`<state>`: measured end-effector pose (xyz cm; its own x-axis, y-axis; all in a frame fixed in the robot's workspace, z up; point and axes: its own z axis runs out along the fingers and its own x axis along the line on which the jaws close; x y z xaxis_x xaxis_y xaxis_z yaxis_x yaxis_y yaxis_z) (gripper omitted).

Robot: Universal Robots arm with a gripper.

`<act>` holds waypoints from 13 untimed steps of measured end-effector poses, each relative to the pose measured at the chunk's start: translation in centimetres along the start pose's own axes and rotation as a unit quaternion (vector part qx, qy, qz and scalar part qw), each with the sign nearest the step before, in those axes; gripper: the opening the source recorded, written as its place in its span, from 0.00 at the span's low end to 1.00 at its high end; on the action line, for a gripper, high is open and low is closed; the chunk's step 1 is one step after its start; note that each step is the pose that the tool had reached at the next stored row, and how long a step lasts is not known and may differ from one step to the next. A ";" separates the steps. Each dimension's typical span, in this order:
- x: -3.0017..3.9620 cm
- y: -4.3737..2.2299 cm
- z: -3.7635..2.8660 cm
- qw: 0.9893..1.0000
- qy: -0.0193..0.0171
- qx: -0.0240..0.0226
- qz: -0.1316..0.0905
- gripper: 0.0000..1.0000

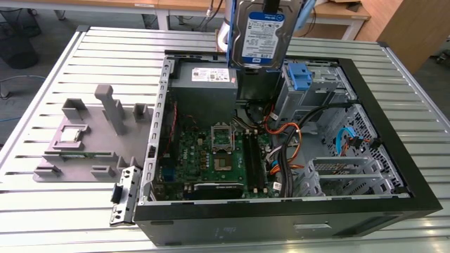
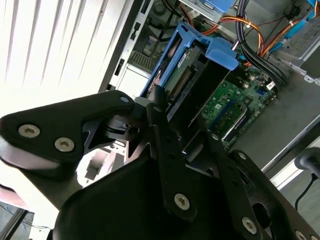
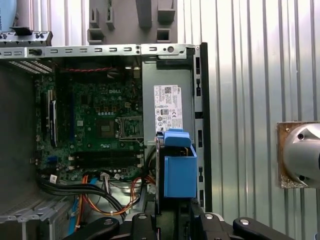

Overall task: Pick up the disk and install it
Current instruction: 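Pick up the disk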

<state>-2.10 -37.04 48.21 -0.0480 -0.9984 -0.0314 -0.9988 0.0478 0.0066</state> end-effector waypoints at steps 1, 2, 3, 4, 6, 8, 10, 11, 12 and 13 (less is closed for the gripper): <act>0.10 -0.01 0.00 1.000 0.000 0.000 0.000 0.35; 0.20 -0.01 -0.01 1.000 0.000 0.000 0.000 0.35; 0.25 -0.01 -0.01 1.000 0.000 0.000 0.000 0.35; 0.29 -0.01 -0.01 1.000 0.000 0.000 0.000 0.35; 0.33 -0.02 -0.01 1.000 0.000 0.000 0.000 0.35; 0.33 -0.02 -0.01 1.000 0.000 0.000 0.000 0.35; 0.38 -0.02 -0.01 1.000 0.000 0.000 0.000 0.35; 0.41 -0.02 -0.02 1.000 0.000 0.000 0.000 0.35; 0.45 -0.03 -0.02 1.000 0.000 0.000 0.000 0.35; 0.50 -0.03 -0.02 1.000 0.000 0.000 0.000 0.35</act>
<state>-2.09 -37.54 48.21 -0.0479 -0.9984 -0.0312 -0.9988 0.0477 0.0065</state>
